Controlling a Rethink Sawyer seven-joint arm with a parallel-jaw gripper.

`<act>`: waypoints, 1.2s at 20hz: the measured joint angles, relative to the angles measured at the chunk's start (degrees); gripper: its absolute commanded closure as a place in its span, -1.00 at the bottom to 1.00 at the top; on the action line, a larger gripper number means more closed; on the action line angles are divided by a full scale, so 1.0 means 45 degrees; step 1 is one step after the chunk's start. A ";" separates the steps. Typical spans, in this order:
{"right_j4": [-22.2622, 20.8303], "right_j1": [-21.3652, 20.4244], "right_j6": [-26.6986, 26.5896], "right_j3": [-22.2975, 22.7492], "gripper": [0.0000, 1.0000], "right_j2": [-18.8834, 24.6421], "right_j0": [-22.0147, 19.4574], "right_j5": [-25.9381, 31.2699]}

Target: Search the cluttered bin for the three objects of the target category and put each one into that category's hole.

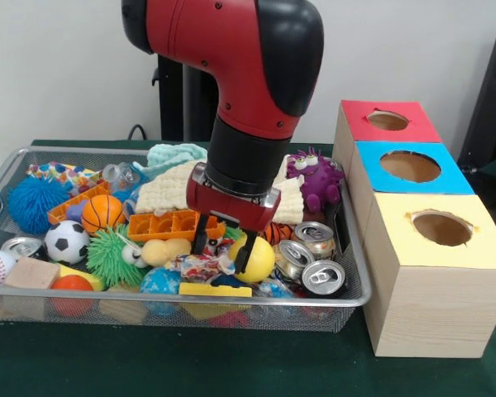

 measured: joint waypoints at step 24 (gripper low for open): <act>0.0605 0.0157 0.0000 0.0719 1.00 0.0000 -0.0001 -0.1389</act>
